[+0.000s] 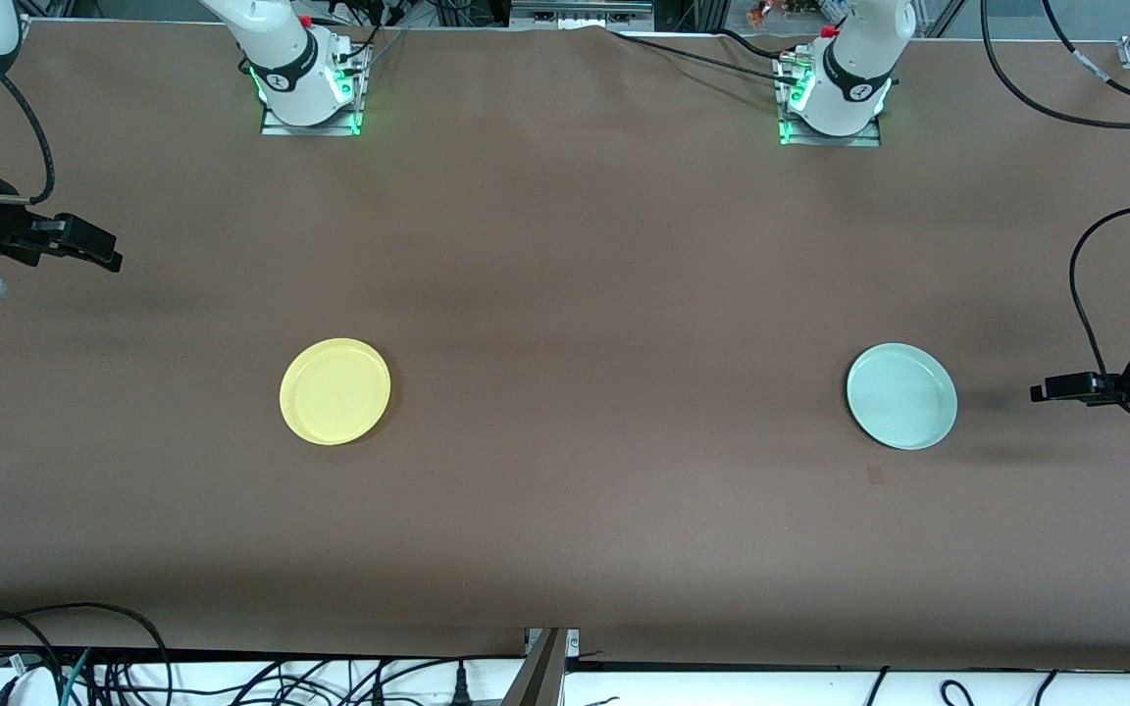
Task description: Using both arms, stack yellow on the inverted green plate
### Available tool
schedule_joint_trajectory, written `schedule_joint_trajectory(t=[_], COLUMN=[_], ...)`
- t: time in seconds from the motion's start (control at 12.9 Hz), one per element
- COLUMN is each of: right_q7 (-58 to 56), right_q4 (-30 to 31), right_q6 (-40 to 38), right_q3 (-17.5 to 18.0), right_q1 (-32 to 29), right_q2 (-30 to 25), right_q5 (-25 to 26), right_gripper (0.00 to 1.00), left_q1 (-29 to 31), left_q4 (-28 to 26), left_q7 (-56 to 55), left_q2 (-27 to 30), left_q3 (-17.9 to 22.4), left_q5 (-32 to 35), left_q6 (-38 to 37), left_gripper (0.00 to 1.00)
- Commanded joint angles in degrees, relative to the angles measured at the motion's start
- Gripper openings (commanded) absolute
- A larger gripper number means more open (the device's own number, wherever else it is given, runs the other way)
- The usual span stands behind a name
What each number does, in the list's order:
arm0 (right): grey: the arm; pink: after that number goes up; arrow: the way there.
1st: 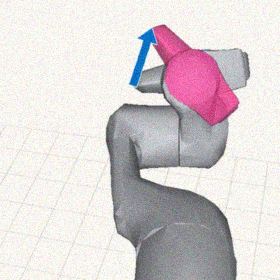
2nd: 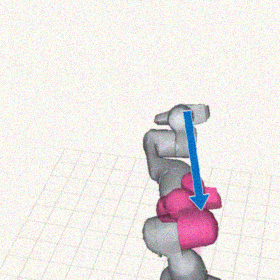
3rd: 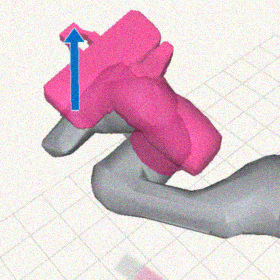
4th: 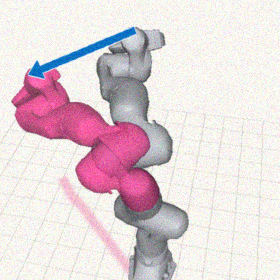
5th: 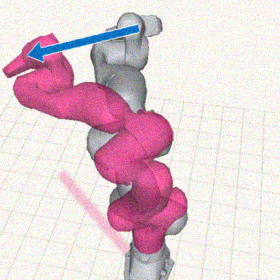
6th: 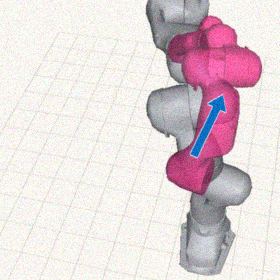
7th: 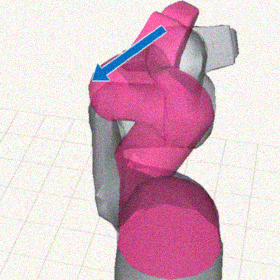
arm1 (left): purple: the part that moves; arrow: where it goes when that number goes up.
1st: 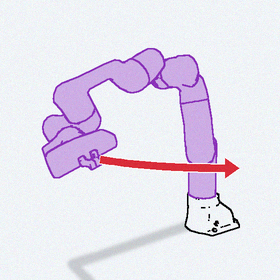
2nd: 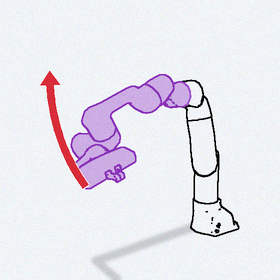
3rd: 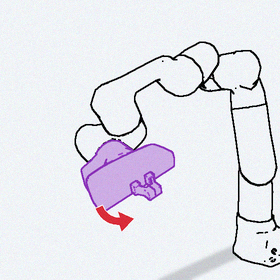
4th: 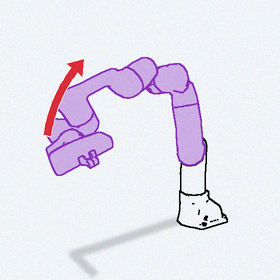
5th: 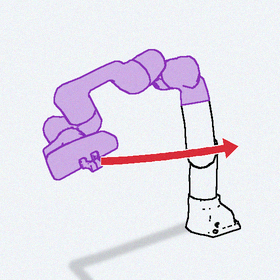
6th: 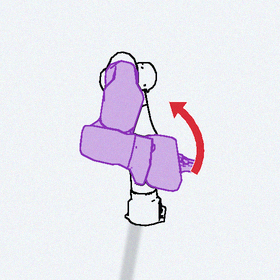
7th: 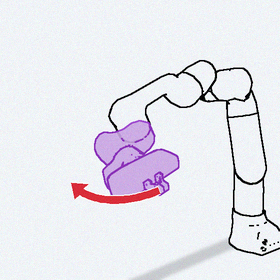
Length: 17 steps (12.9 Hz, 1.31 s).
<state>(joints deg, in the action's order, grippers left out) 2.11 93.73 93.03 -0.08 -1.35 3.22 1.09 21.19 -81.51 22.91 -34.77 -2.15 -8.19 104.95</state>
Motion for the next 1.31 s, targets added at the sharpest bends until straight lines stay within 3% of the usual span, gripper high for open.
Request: schedule_joint_trajectory(t=[0.0, 0.23, 0.62, 1.24], right_q7=[-0.6, -0.6, -0.6, -0.5], right_q4=[-0.9, -1.0, -1.0, -1.0], right_q6=[-0.8, -0.7, -0.8, -0.8], right_q3=[-0.1, -0.1, -0.1, -0.1], right_q1=[0.1, 0.1, 0.1, 0.2], right_q2=[0.3, 0.3, 0.3, 0.3], right_q5=[-0.6, -0.6, -0.6, -0.6], right_gripper=[1.00, 1.00, 1.00, 1.00], left_q1=[0.3, 0.0, -1.7, -2.1], left_q4=[-5.8, -10.9, -15.1, -21.9], left_q7=[1.6, 4.0, 3.1, 3.0], left_q2=[0.8, 0.8, 1.7, 1.5], left_q3=[-0.4, -0.5, -1.4, -1.5], left_q5=[-1.7, -1.1, -0.9, -0.9], left_q6=[6.3, 14.0, 14.4, 22.1], left_gripper=[1.00, 1.00, 1.00, 1.00])
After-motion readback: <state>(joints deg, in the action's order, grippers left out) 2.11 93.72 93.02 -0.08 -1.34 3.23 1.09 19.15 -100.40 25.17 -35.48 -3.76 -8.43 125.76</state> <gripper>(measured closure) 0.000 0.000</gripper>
